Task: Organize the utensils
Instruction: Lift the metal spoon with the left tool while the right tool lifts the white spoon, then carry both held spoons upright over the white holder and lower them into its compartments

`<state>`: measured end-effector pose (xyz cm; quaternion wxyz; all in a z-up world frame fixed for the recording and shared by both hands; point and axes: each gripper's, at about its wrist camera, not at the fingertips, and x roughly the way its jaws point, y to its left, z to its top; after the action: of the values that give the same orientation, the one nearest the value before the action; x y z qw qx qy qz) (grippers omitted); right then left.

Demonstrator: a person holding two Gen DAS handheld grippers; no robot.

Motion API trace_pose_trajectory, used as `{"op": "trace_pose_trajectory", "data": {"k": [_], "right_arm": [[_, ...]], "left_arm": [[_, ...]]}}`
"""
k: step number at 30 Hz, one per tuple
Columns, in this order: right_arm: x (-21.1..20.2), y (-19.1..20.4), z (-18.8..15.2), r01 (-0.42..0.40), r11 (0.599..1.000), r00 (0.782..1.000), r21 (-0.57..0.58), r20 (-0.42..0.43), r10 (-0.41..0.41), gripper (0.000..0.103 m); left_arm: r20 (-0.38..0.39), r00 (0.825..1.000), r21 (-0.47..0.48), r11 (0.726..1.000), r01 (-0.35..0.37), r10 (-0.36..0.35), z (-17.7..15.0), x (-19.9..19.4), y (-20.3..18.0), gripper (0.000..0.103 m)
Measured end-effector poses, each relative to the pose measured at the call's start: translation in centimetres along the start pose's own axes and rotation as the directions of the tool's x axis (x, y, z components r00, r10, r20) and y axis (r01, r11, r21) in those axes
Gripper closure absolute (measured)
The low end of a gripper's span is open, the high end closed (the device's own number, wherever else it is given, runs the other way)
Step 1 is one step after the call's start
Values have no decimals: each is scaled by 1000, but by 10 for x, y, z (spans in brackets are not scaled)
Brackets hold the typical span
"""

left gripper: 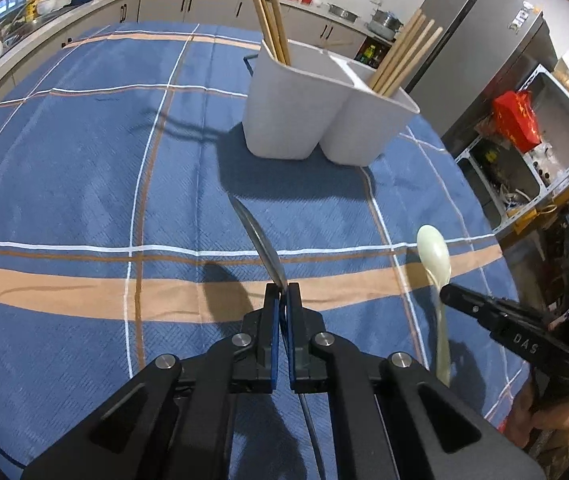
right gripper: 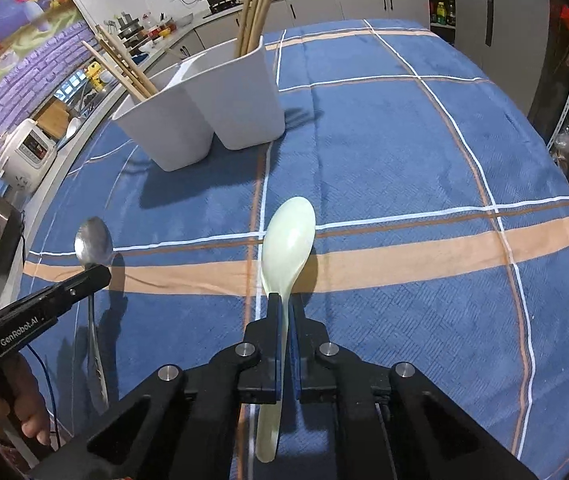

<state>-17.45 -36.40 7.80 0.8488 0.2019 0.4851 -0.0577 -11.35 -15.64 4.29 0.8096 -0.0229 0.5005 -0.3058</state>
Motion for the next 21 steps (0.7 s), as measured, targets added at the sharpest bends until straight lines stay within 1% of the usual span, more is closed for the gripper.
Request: {"op": "trace_pose_trajectory", "data": {"k": [3, 5, 8, 10, 11, 13, 15, 16, 17, 18, 21], "right_arm": [[-11, 2, 0, -12, 1000, 999, 3, 33, 12, 102], [-21, 3, 3, -17, 1000, 998, -2, 63, 17, 102], [-36, 6, 7, -22, 1000, 994, -13, 109, 24, 102], [-43, 7, 10, -28, 999, 991, -21, 128, 30, 102], [-42, 8, 11, -33, 999, 992, -30, 122, 37, 102], [-36, 8, 11, -51, 997, 995, -50, 82, 55, 102], [-24, 6, 10, -18, 998, 998, -68, 50, 22, 100], [-18, 5, 10, -11, 997, 1000, -71, 27, 13, 97], [-9, 2, 9, -3, 998, 1000, -67, 5, 4, 88], [0, -2, 10, -1, 998, 1000, -59, -13, 0, 85], [22, -11, 16, 0, 1000, 998, -30, -68, -2, 85]], "left_arm": [[22, 1000, 2, 1000, 3, -3, 0, -11, -3, 100], [42, 999, -1, 1000, 12, -12, 1, -21, -5, 100], [84, 996, 6, 1000, 18, -19, 3, -37, -10, 100], [114, 993, 23, 1000, 9, -11, 5, -46, -15, 100], [131, 991, 34, 999, 3, -8, 7, -52, -18, 100], [148, 989, 47, 999, -7, 0, 8, -57, -20, 100], [147, 989, 47, 999, -15, 8, 8, -58, -20, 100], [140, 990, 48, 999, -17, 10, 8, -56, -19, 100], [131, 991, 49, 999, -21, 15, 7, -54, -18, 100], [119, 993, 50, 998, -24, 18, 6, -51, -17, 100], [70, 997, 59, 998, -17, 13, -2, -36, -15, 100]]}}
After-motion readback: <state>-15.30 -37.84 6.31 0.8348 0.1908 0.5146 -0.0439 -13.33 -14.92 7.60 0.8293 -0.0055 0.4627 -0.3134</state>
